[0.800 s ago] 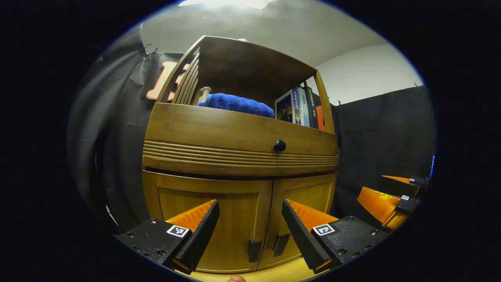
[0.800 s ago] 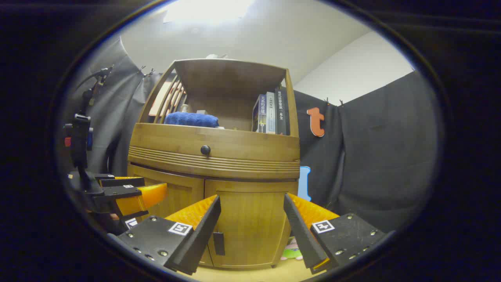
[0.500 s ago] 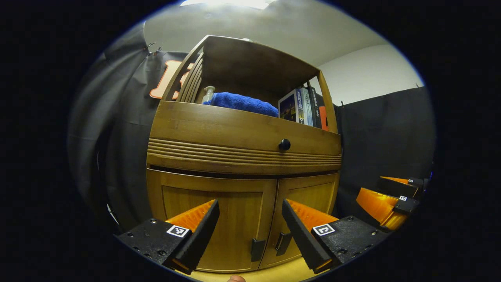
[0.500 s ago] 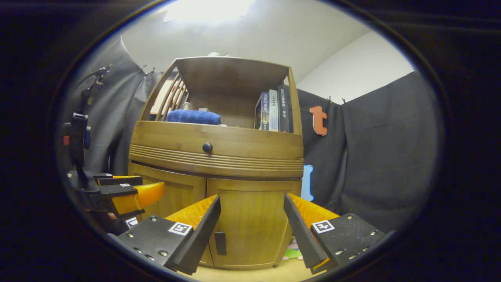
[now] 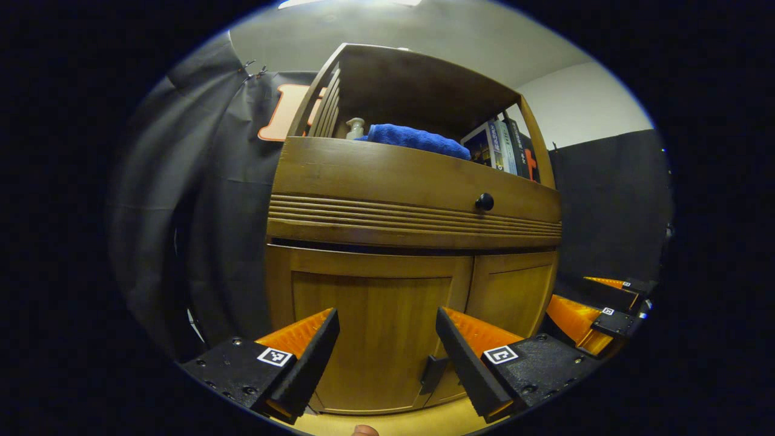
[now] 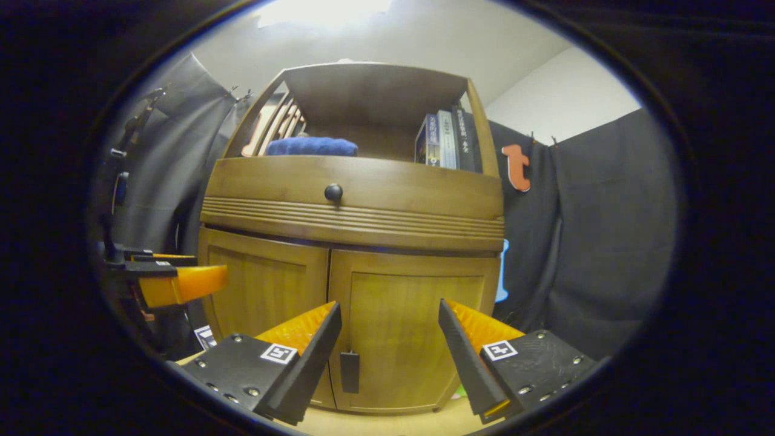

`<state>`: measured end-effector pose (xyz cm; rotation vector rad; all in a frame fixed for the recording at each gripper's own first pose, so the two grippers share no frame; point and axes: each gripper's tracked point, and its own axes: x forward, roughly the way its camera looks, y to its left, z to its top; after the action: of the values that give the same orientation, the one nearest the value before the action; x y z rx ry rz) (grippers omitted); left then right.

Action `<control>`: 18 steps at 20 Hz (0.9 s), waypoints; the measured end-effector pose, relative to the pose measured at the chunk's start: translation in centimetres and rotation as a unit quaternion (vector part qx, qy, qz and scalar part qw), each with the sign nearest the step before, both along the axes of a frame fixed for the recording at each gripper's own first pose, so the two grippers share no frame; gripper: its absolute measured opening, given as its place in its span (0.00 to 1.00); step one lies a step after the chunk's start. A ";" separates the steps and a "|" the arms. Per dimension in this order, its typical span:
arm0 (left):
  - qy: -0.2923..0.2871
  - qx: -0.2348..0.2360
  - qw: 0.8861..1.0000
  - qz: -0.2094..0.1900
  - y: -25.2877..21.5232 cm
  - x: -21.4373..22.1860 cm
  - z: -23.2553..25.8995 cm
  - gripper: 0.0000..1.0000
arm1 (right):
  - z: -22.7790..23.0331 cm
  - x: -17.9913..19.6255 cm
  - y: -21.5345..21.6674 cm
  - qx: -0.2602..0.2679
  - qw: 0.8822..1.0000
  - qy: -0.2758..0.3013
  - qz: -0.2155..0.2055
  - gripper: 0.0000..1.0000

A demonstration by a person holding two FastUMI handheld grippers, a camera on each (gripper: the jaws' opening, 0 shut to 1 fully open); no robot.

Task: Open the right door of the double-door shoe cabinet with the right hand, and open the left door with the left hand.

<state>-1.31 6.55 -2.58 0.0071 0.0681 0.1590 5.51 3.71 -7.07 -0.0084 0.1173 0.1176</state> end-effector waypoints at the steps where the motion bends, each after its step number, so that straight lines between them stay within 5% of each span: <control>1: -0.001 0.002 1.000 0.009 0.8 0.0 0.1 0.99 | -0.9 0.7 0.6 0.002 1.000 0.010 0.008 0.94; 15: -0.015 0.034 0.994 0.103 7.8 -1.2 0.5 0.99 | -12.5 5.4 6.2 -0.014 0.990 0.127 0.059 0.94; 18: -0.010 0.024 0.994 0.106 8.0 -0.9 -0.1 0.99 | -13.9 5.6 6.9 -0.020 0.988 0.140 0.066 0.73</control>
<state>-2.24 14.60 -2.70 0.0468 0.0450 0.3729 11.07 10.56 -20.99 -0.0390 0.4011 0.2484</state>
